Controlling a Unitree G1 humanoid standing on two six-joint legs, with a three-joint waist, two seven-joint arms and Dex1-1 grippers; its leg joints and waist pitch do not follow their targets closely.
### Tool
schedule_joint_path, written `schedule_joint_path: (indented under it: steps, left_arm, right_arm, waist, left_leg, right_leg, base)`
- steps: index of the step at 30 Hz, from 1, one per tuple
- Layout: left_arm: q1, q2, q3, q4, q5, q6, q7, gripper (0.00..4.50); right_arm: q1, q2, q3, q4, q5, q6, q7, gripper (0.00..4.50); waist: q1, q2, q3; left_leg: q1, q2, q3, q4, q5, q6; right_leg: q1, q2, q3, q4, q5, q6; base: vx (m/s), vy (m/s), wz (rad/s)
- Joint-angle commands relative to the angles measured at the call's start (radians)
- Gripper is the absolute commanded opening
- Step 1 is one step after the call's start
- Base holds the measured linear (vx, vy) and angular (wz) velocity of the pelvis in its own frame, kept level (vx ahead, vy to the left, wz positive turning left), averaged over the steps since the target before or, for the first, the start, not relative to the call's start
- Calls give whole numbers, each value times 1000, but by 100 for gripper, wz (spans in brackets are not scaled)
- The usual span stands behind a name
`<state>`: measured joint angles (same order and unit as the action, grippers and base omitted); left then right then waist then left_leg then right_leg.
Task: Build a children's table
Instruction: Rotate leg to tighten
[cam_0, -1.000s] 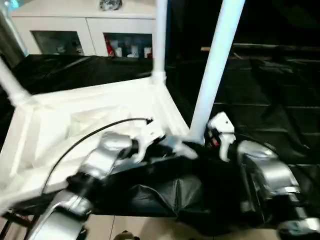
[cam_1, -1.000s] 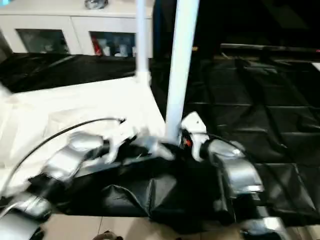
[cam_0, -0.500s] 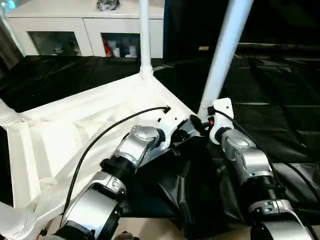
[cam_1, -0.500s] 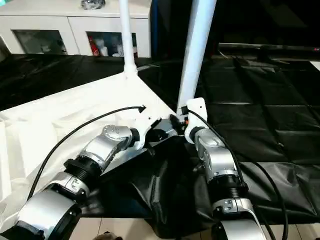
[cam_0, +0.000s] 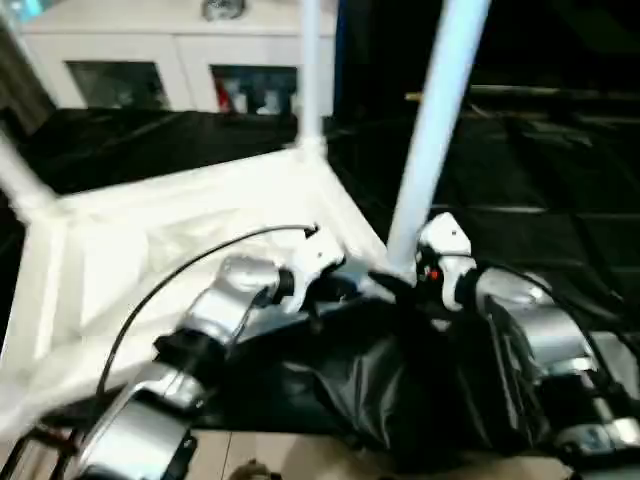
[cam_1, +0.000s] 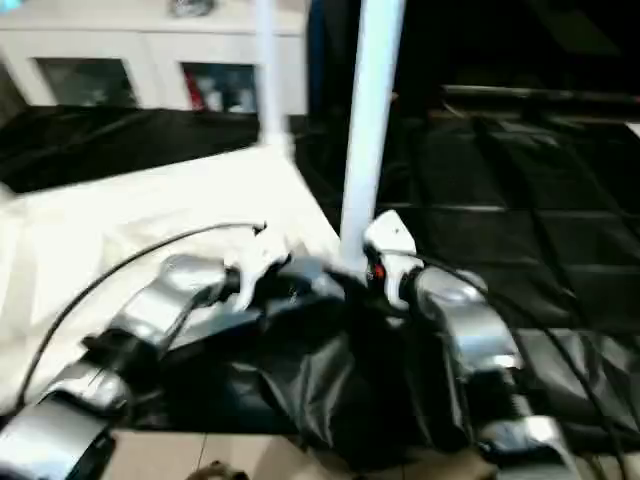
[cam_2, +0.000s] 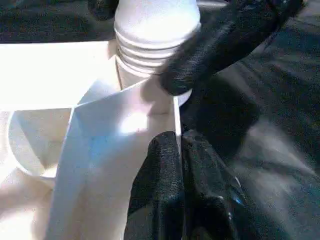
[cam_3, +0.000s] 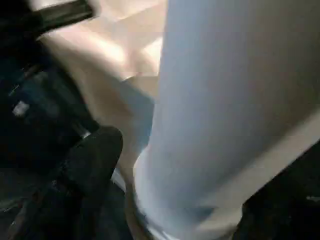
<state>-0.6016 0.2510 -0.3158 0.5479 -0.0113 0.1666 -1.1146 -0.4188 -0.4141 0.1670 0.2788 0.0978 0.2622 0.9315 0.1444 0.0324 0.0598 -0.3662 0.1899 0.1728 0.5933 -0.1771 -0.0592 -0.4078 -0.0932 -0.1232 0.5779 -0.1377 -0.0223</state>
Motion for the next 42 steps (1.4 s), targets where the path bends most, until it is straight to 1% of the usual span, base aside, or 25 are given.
schedule_joint_path:
  steps: [1,4,6,8,9,12,15,18,19,20,22,23,24,25,28,29,30,31,32,33,34,36,37,39,42]
  left_arm:
    - [-7,-10,-24,-110,-63,-21,-94,0]
    - [23,17,-24,-168,-79,11,-136,0]
    - [30,23,-20,-173,-79,12,-140,0]
    - [30,27,-19,-174,-82,15,-140,0]
    - [31,30,-20,-177,-84,18,-140,0]
    - [33,33,-18,-183,-84,23,-138,0]
    - [36,36,-16,-197,-81,36,-139,0]
    - [33,29,-12,-191,-81,35,-131,0]
    - [31,23,-9,-186,-80,31,-119,0]
    - [9,-9,7,-139,-66,32,-48,0]
    - [-16,-38,21,-88,-43,32,31,0]
    - [-34,-56,28,-55,-28,27,80,0]
    - [-47,-70,34,-31,-20,23,111,0]
    - [-55,-78,37,-18,-17,22,129,0]
    - [-134,-166,58,103,16,25,303,0]
    - [-155,-190,65,134,21,26,350,0]
    - [-167,-203,69,151,22,27,375,0]
    - [-177,-213,73,169,24,24,393,0]
    - [-187,-223,75,184,26,21,409,0]
    - [-207,-243,80,221,34,10,446,0]
    - [-212,-248,80,231,36,6,452,0]
    - [-231,-270,74,277,45,-32,455,0]
    - [-231,-270,74,277,45,-33,455,0]
    - [-221,-267,71,268,43,-52,422,0]
    - [-191,-236,52,233,31,-85,347,0]
  right_arm:
    - [7,-12,18,-26,23,-5,46,380]
    - [13,-30,18,-36,32,1,78,380]
    - [23,-39,30,-50,36,4,105,380]
    - [28,-36,32,-62,47,11,117,380]
    - [30,-35,32,-64,51,12,121,355]
    - [35,-33,38,-75,60,20,134,342]
    - [38,-28,39,-79,70,28,141,303]
    - [48,-13,30,-86,79,39,136,287]
    - [53,-3,24,-87,83,44,122,280]
    - [45,44,-4,-48,71,64,21,276]
    - [35,81,-20,-8,50,63,-70,276]
    - [28,103,-28,15,38,60,-122,270]
    - [23,119,-35,31,32,63,-159,269]
    - [20,129,-39,41,29,66,-180,269]
    - [-21,241,-83,130,2,81,-399,268]
    - [-38,274,-103,157,-2,95,-464,268]
    - [-47,293,-115,173,-4,106,-501,268]
    - [-57,304,-117,190,-14,104,-531,268]
    - [-66,315,-118,205,-24,102,-557,268]
    - [-86,337,-120,239,-34,84,-595,268]
    - [-91,343,-121,248,-35,78,-602,268]
    - [-115,378,-143,268,6,64,-563,337]
    - [-115,378,-143,268,6,64,-562,337]
    - [-111,365,-116,250,-11,52,-515,347]
    - [-92,319,-69,200,-23,31,-434,373]
  waist:
    - [-1,-10,-77]
    - [2,-10,-77]
    - [2,-15,-76]
    - [3,-14,-76]
    - [3,-14,-76]
    - [2,-13,-77]
    - [1,-14,-77]
    - [1,-13,-77]
    - [2,-13,-77]
    - [0,-14,-76]
    - [-5,-15,-75]
    - [-8,-15,-77]
    - [-8,-15,-77]
    - [-12,-18,-75]
    - [-20,-18,-78]
    - [-23,-14,-78]
    - [-25,-16,-79]
    - [-26,-18,-83]
    - [-26,-18,-83]
    - [-29,-10,-86]
    - [-31,-12,-85]
    - [-27,-10,-85]
    - [-26,-12,-84]
    - [-26,-10,-83]
    - [-26,-11,-82]
  left_leg:
    - [12,48,-13,-70,-244,54]
    - [11,49,-12,-70,-242,51]
    - [10,46,-12,-71,-243,49]
    - [10,44,-12,-70,-246,49]
    - [10,44,-12,-69,-243,49]
    - [10,46,-14,-70,-238,50]
    - [9,45,-13,-70,-235,48]
    - [9,43,-13,-69,-233,49]
    - [9,44,-13,-69,-233,49]
    - [9,42,-13,-70,-231,45]
    - [8,40,-14,-71,-239,34]
    - [12,38,-16,-70,-249,20]
    - [12,38,-16,-70,-249,20]
    - [10,36,-15,-70,-244,20]
    - [9,30,-13,-67,-227,22]
    - [8,29,-14,-67,-223,17]
    - [8,29,-14,-67,-220,16]
    - [4,31,-16,-67,-196,26]
    - [4,31,-16,-67,-196,26]
    - [2,29,-14,-64,-174,35]
    - [2,29,-13,-64,-174,35]
    - [3,27,-11,-63,-176,50]
    - [3,29,-11,-64,-179,55]
    - [4,33,-13,-66,-191,57]
    - [5,33,-12,-66,-205,58]
  right_leg:
    - [57,-74,57,-69,-367,-152]
    - [56,-71,58,-67,-358,-159]
    - [57,-71,57,-70,-370,-152]
    - [57,-73,56,-72,-394,-142]
    - [57,-73,56,-73,-404,-137]
    - [56,-72,56,-73,-400,-134]
    - [56,-72,56,-72,-392,-136]
    - [56,-71,56,-73,-398,-134]
    - [55,-71,56,-74,-403,-131]
    - [54,-69,55,-74,-406,-130]
    - [53,-69,52,-78,-425,-123]
    - [54,-73,49,-83,-451,-109]
    - [54,-73,49,-83,-451,-109]
    - [54,-71,50,-84,-454,-102]
    - [53,-70,49,-87,-442,-100]
    - [54,-70,48,-85,-445,-100]
    - [55,-70,47,-86,-444,-99]
    - [61,-72,49,-79,-391,-108]
    - [61,-72,49,-79,-391,-108]
    - [59,-68,51,-72,-328,-128]
    - [59,-68,52,-71,-318,-134]
    - [62,-69,52,-73,-310,-144]
    - [64,-68,52,-73,-308,-144]
    - [64,-69,50,-72,-307,-149]
    - [65,-71,52,-73,-320,-148]
  base:
    - [0,0,0]
    - [0,0,0]
    - [0,0,0]
    - [0,0,0]
    - [0,0,0]
    - [0,0,0]
    - [0,0,0]
    - [0,0,0]
    - [0,0,0]
    - [0,0,0]
    - [0,0,0]
    - [0,0,0]
    - [0,0,0]
    - [0,0,0]
    - [0,0,0]
    - [0,0,0]
    - [0,0,0]
    - [0,0,0]
    - [0,0,0]
    - [0,0,0]
    - [0,0,0]
    - [0,0,0]
    - [0,0,0]
    - [0,0,0]
    - [0,0,0]
